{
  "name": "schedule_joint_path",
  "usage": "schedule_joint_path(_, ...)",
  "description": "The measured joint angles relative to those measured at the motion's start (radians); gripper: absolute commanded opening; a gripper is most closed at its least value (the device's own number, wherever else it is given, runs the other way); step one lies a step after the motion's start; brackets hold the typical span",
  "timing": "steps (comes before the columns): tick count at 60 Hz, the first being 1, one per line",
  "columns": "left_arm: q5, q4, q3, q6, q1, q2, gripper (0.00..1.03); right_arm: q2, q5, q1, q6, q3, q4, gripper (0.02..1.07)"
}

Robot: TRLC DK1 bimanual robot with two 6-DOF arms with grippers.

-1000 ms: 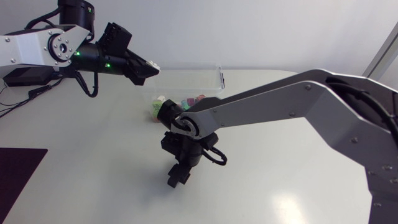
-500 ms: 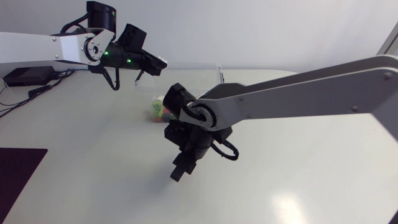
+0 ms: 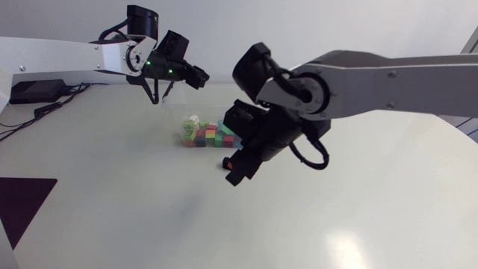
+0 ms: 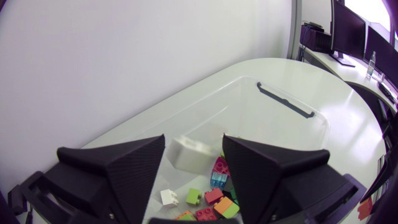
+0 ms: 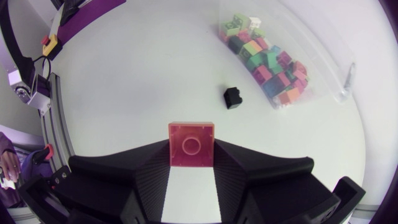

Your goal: Place the duplo bricks in the container

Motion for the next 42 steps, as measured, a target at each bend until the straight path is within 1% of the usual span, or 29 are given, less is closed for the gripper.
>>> schedule_joint_path(11,-0.021,-0.037,0.0,0.0,-0.014,-0.002,1.0,-0.049,-0.001,-0.089,0.0,0.051,-0.028,0.22)
schedule_joint_path(16,-0.051,-0.069,-0.011,0.0,-0.017,-0.019,1.0,-0.056,-0.003,-0.12,0.0,0.096,-0.029,0.22)
schedule_joint_path(24,-0.098,-0.124,-0.059,-0.005,-0.019,-0.096,1.0,-0.057,-0.011,-0.15,0.001,0.164,-0.028,0.22)
schedule_joint_path(27,-0.105,-0.147,-0.08,-0.012,-0.021,-0.132,0.99,-0.056,-0.013,-0.159,0.005,0.186,-0.028,0.22)
schedule_joint_path(37,-0.131,-0.166,-0.168,-0.019,-0.042,-0.244,0.99,-0.027,-0.021,-0.181,0.028,0.247,0.008,0.22)
schedule_joint_path(42,-0.143,-0.2,-0.211,-0.019,-0.058,-0.284,0.99,-0.001,-0.025,-0.193,0.04,0.272,0.028,0.22)
